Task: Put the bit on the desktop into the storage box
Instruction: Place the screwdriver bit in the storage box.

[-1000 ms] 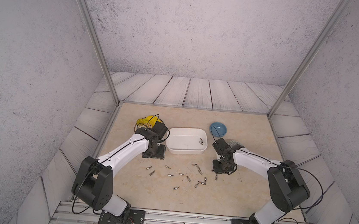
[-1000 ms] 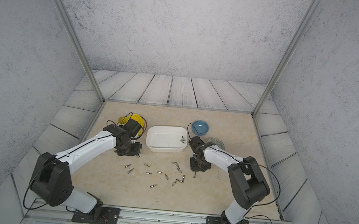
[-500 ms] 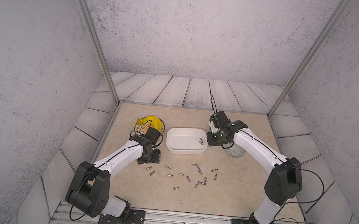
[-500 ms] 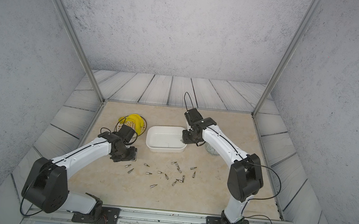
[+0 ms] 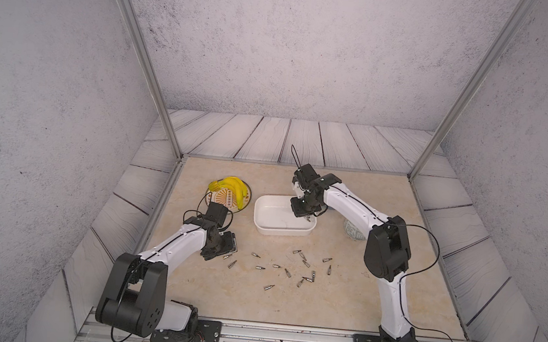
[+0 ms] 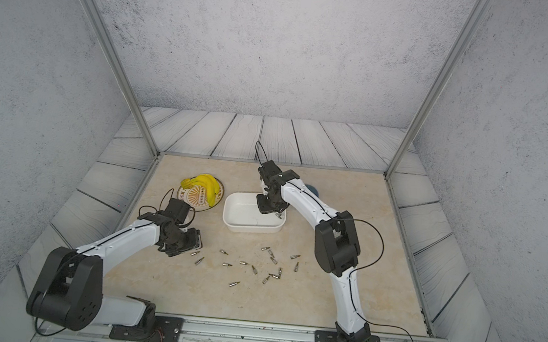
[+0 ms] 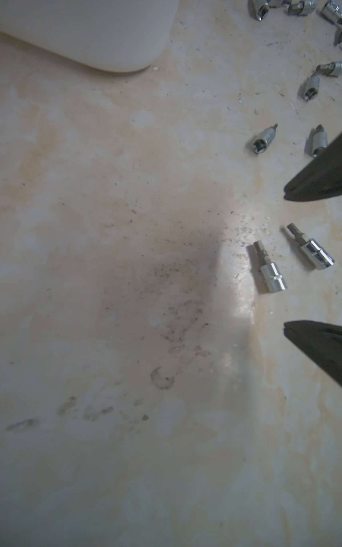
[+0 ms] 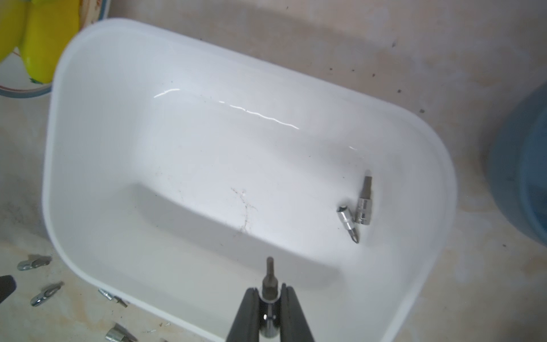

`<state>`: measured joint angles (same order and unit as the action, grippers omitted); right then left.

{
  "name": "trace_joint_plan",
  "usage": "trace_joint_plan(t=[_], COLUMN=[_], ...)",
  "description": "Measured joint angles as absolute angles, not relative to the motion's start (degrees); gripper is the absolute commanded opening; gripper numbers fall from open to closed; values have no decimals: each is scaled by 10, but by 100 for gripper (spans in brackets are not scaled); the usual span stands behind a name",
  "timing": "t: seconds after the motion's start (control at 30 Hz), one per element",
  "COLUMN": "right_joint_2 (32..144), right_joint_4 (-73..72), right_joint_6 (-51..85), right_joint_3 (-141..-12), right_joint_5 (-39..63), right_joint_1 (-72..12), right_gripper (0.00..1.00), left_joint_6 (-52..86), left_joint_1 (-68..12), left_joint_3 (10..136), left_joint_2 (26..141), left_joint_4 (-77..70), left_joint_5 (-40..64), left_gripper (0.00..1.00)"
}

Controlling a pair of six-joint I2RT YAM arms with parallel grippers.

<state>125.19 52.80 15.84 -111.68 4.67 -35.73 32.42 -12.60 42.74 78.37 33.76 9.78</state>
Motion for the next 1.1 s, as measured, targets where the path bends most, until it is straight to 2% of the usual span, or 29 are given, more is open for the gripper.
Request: trace_joint_plan(t=[0.47,0.9,0.97,1.1], right_joint_2=[1358,1393,1393,1393], right_joint_4=[529,559,560,559], right_joint_6=[159,159,159,162], right_joint_3=[-1169,-1216,-1216,-1216], right_joint_5=[55,54,54,55], right_joint_1=[-355,-351,-351,-351], right_gripper=[0,0,14,35], left_joint_6=[317,310,310,310], left_joint_1=[-120,-120,-120,-120], left_joint_3=[428,428,427,424], left_joint_2=[786,811,811,813], left_joint_4=[323,318,316,311], left_joint_5=[104,94,92,88], left_gripper=[69,68,68,68])
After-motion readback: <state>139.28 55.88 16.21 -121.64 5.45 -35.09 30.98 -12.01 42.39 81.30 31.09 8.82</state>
